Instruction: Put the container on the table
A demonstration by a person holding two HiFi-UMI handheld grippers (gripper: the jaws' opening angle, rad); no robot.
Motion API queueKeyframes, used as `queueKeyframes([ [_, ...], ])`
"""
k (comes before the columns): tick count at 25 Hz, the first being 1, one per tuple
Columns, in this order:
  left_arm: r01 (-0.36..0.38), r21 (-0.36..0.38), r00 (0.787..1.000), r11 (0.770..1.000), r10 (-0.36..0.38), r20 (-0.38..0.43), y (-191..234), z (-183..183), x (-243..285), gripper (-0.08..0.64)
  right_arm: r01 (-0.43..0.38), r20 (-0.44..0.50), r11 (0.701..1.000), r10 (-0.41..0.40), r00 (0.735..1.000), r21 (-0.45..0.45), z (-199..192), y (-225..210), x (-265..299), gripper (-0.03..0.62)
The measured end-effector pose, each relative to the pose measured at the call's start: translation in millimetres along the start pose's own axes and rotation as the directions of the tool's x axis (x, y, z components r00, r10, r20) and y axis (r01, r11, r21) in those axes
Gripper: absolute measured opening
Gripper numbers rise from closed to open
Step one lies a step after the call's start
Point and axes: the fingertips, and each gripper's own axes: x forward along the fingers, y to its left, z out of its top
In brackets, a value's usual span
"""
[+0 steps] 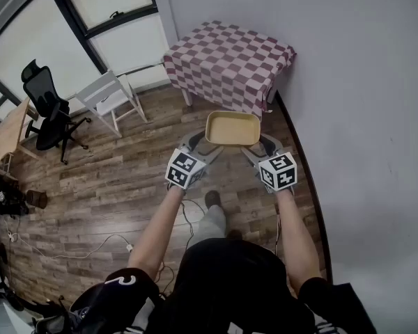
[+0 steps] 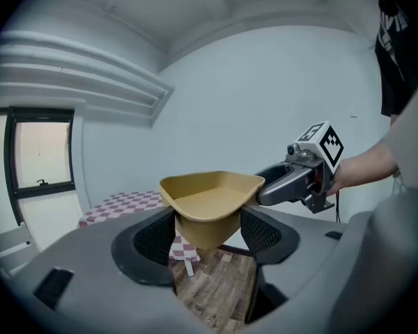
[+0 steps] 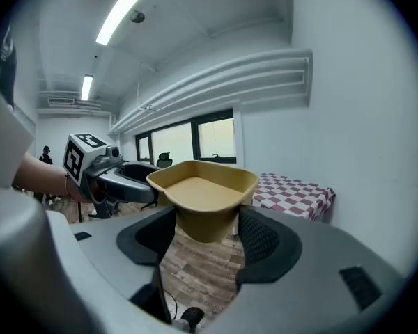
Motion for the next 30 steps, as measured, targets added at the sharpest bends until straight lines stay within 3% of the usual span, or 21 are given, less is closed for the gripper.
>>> queueKeyframes([
  [15, 0.016, -0.008, 1.000, 1.000, -0.016, 0.004, -31.5, -4.6, -14.7, 0.293, 0.010, 0.010, 1.000, -0.010, 1.000, 0.001, -9.0, 15.5, -31.5, 0.298],
  [30, 0.011, -0.022, 1.000, 1.000, -0.011, -0.002, -27.1, -8.7, -12.4, 0.288, 0.010, 0.011, 1.000, -0.010, 1.000, 0.011, -12.7, 13.3, -26.6, 0.296],
])
